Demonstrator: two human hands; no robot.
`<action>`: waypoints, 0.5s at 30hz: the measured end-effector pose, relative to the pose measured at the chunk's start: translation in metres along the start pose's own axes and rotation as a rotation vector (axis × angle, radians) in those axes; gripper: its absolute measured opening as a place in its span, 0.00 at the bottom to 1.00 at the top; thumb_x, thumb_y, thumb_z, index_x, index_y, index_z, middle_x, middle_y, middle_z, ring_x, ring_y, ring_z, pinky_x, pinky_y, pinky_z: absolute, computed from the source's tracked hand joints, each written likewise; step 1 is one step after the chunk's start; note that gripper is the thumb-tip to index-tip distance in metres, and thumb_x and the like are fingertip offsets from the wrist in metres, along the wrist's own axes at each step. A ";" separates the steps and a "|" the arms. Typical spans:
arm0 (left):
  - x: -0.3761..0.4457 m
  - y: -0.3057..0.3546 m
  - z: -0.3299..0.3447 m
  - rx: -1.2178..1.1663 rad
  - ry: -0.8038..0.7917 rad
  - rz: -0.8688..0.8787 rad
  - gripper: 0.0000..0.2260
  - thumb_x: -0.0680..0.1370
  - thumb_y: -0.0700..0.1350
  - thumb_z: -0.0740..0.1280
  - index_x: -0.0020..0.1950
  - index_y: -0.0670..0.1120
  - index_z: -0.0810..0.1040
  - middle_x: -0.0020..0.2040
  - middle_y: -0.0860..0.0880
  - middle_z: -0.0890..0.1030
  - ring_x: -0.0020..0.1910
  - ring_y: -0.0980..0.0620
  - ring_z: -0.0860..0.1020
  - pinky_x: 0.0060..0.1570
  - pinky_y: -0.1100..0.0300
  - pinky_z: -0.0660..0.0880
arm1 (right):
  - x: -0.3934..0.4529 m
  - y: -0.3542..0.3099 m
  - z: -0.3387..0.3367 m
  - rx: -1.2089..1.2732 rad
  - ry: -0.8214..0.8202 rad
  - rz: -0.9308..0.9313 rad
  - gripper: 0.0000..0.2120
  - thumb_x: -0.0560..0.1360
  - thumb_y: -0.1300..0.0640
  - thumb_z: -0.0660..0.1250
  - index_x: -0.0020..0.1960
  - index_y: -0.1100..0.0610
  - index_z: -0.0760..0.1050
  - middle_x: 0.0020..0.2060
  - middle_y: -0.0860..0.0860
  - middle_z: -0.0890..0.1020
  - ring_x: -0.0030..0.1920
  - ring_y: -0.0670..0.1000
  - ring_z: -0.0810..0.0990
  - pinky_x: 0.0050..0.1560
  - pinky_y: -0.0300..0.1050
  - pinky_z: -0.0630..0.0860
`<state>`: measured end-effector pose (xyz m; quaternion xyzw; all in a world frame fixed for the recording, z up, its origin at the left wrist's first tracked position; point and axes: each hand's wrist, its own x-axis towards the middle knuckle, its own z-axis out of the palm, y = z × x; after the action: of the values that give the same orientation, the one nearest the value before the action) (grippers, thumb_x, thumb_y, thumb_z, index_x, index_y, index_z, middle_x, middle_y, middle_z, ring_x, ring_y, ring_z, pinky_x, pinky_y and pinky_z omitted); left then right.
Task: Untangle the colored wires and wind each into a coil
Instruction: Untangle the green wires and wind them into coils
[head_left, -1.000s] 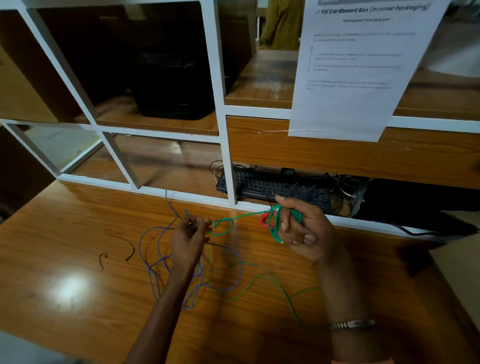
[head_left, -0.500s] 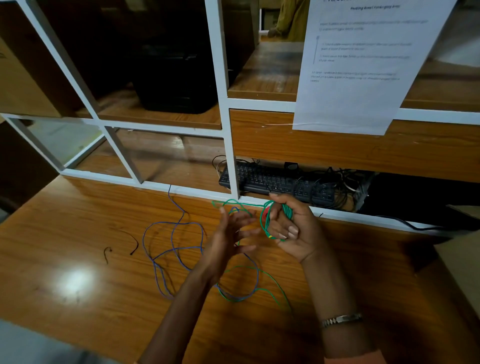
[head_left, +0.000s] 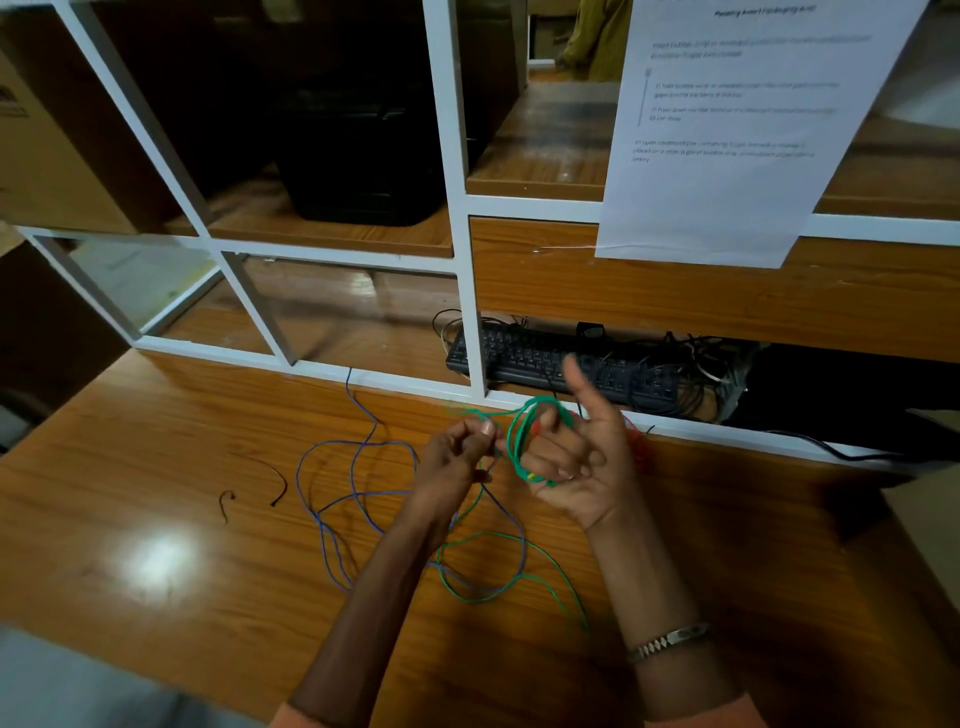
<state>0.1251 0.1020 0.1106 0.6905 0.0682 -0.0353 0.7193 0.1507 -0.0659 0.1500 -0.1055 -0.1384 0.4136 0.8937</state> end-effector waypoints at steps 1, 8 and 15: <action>-0.001 -0.002 0.000 -0.010 -0.025 -0.015 0.08 0.85 0.45 0.65 0.51 0.43 0.80 0.41 0.51 0.83 0.43 0.55 0.79 0.37 0.64 0.75 | 0.000 -0.001 0.001 0.060 -0.016 -0.076 0.35 0.83 0.36 0.57 0.43 0.68 0.82 0.15 0.48 0.62 0.18 0.46 0.59 0.26 0.39 0.61; -0.008 0.007 -0.037 -0.040 -0.088 0.104 0.09 0.79 0.46 0.67 0.43 0.42 0.80 0.35 0.49 0.74 0.35 0.54 0.70 0.42 0.59 0.68 | -0.015 -0.031 0.000 0.356 0.258 -0.765 0.42 0.82 0.38 0.59 0.73 0.77 0.63 0.37 0.52 0.77 0.37 0.49 0.76 0.49 0.39 0.69; -0.014 0.017 -0.054 0.025 -0.171 0.184 0.09 0.79 0.42 0.68 0.40 0.43 0.82 0.36 0.42 0.75 0.34 0.52 0.71 0.41 0.59 0.69 | -0.024 -0.061 -0.018 0.317 0.407 -1.000 0.31 0.78 0.40 0.67 0.69 0.62 0.66 0.43 0.57 0.78 0.40 0.54 0.79 0.47 0.45 0.75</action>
<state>0.1108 0.1557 0.1274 0.6973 -0.0571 -0.0288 0.7139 0.1850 -0.1245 0.1476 0.0308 0.0678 -0.0732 0.9945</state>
